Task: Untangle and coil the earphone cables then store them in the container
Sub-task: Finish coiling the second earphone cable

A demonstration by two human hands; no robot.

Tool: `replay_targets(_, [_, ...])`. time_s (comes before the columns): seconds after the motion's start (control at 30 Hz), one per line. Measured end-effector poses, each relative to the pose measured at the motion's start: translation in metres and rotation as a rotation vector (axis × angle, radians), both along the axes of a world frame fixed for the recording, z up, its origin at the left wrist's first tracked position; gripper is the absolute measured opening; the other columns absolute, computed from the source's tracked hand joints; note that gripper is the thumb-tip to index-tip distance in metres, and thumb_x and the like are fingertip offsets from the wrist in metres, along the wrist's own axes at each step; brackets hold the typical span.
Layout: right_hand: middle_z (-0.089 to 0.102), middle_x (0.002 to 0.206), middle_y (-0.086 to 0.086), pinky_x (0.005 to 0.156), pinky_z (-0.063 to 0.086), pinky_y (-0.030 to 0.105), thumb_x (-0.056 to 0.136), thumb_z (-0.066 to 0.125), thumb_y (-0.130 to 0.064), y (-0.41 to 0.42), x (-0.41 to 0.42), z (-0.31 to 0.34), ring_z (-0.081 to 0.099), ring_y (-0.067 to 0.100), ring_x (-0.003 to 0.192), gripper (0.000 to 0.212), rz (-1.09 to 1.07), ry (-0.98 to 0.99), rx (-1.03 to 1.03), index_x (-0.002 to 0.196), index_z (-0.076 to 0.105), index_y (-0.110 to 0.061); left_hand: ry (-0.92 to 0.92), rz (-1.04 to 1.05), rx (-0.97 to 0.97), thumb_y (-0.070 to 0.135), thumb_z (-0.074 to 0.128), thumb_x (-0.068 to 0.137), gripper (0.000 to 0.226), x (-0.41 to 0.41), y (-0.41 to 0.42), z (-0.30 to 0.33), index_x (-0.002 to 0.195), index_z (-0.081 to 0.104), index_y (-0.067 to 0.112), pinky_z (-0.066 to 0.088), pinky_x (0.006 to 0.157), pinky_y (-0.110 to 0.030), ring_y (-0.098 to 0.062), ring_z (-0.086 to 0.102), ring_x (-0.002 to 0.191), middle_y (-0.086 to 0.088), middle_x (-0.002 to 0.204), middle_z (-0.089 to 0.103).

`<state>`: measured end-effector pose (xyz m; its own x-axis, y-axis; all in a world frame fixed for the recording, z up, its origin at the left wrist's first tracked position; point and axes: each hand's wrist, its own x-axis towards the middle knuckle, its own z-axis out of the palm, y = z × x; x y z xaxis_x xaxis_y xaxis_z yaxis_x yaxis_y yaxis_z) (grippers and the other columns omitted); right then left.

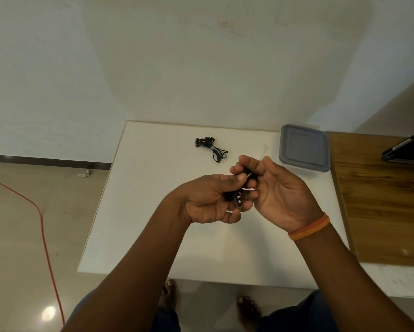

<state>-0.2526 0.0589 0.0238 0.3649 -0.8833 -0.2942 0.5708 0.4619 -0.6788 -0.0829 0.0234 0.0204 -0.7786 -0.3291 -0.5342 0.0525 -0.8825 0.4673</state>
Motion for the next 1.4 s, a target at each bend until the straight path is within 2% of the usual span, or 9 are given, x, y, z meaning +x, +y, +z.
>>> replay_targets(0.17, [0.063,0.098,0.007,0.073,0.053,0.028,0.075,0.075,-0.041,-0.002,0.001,-0.001,0.053,0.02,0.092,0.042,-0.094,0.016,-0.03,0.106,0.07,-0.012,-0.04,0.118,0.0,0.026,0.06,0.088,0.022,-0.006,0.001,0.004,0.098,0.064,0.007,0.035,0.049,-0.015,-0.004,0.041,0.05,0.003,0.068,0.052])
replay_targets(0.43, [0.062,0.098,0.007,0.087,0.047,0.035,0.091,0.047,-0.03,-0.002,0.0,-0.003,0.058,0.02,0.093,0.032,-0.143,0.05,-0.032,0.108,0.067,-0.011,-0.491,0.009,-0.906,0.024,0.041,0.105,0.03,-0.006,0.008,0.007,0.094,0.064,0.006,0.045,0.057,-0.026,-0.013,0.046,0.064,0.002,0.073,0.053])
replay_targets(0.8, [0.065,0.105,0.007,0.088,0.046,0.036,0.069,0.08,-0.042,-0.003,0.003,-0.003,0.058,0.02,0.102,0.053,-0.158,0.103,-0.056,0.112,0.069,-0.013,-0.472,0.025,-0.844,0.026,0.034,0.106,0.027,-0.012,0.014,0.007,0.085,0.046,0.012,0.033,0.05,-0.022,-0.01,0.031,0.054,0.004,0.068,0.039])
replay_targets(0.87, [0.064,0.113,0.009,0.089,0.047,0.038,0.077,0.075,-0.034,-0.001,0.003,0.001,0.058,0.021,0.107,0.041,-0.151,0.171,-0.09,0.111,0.068,-0.014,-0.497,0.057,-0.821,0.027,0.034,0.106,0.028,-0.016,0.016,0.003,0.081,0.045,0.018,0.032,0.049,-0.023,-0.01,0.03,0.055,0.002,0.07,0.038])
replay_targets(0.97, [0.066,0.119,0.0,0.091,0.045,0.037,0.081,0.07,-0.022,0.002,0.0,0.007,0.058,0.014,0.11,0.025,-0.251,0.464,-0.161,0.106,0.067,-0.023,-0.55,0.136,-0.688,0.023,0.034,0.105,0.029,-0.019,0.014,-0.001,0.08,0.046,0.016,0.028,0.048,-0.023,-0.01,0.028,0.052,0.0,0.07,0.038])
replay_targets(1.07, [0.062,0.114,-0.006,0.084,0.05,0.029,0.084,0.072,-0.016,0.008,-0.001,0.001,0.057,0.007,0.106,0.022,-0.525,1.253,-0.486,0.103,0.067,-0.026,-0.599,0.185,-0.576,0.02,0.034,0.103,0.027,-0.019,0.011,-0.003,0.083,0.049,0.013,0.026,0.047,-0.023,-0.011,0.025,0.05,-0.001,0.068,0.036])
replay_targets(1.13, [0.065,0.106,0.003,0.082,0.052,0.032,0.086,0.07,-0.013,0.012,0.003,-0.01,0.059,0.014,0.098,0.02,-0.611,1.551,-0.723,0.106,0.07,-0.014,-0.582,0.188,-0.515,0.018,0.034,0.103,0.025,-0.019,0.01,-0.001,0.083,0.048,0.013,0.024,0.046,-0.022,-0.011,0.024,0.049,-0.002,0.068,0.035])
replay_targets(1.23, [0.071,0.095,0.013,0.075,0.054,0.041,0.085,0.068,-0.011,0.014,0.013,-0.022,0.065,0.028,0.087,0.018,-0.609,1.852,-0.965,0.101,0.074,-0.005,-0.48,0.18,-0.417,0.019,0.033,0.104,0.026,-0.021,0.012,0.004,0.083,0.047,0.012,0.022,0.044,-0.021,-0.011,0.022,0.051,-0.001,0.068,0.032])
replay_targets(1.4, [0.072,0.087,0.012,0.07,0.05,0.037,0.091,0.064,-0.021,0.011,0.024,-0.019,0.066,0.03,0.078,0.019,-0.676,1.967,-1.181,0.09,0.075,-0.005,-0.379,0.194,-0.352,0.016,0.033,0.105,0.034,-0.02,0.013,0.009,0.073,0.042,0.013,0.021,0.048,-0.022,-0.011,0.024,0.051,-0.001,0.063,0.033])
